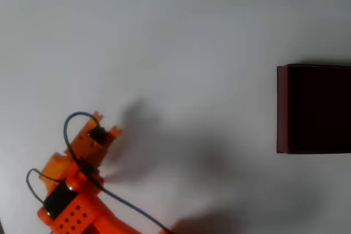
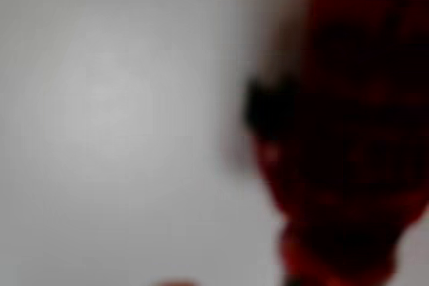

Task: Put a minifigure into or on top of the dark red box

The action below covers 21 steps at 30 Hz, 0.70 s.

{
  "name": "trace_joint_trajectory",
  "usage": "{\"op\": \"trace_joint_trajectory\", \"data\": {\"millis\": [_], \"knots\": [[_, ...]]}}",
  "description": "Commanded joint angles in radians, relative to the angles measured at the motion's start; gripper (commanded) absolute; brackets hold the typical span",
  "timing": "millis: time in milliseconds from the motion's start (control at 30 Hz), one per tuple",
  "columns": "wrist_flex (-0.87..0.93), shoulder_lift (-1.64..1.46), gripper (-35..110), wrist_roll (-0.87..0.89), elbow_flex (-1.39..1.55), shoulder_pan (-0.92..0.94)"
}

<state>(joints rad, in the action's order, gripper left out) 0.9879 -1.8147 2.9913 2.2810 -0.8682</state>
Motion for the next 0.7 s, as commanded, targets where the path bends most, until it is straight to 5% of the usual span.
{"op": "trace_joint_trajectory", "data": {"millis": [0,667], "knots": [[-0.018,-0.032,27,-0.006,0.026,0.000],[-0.084,0.008,25,-0.020,0.055,0.005]]}}
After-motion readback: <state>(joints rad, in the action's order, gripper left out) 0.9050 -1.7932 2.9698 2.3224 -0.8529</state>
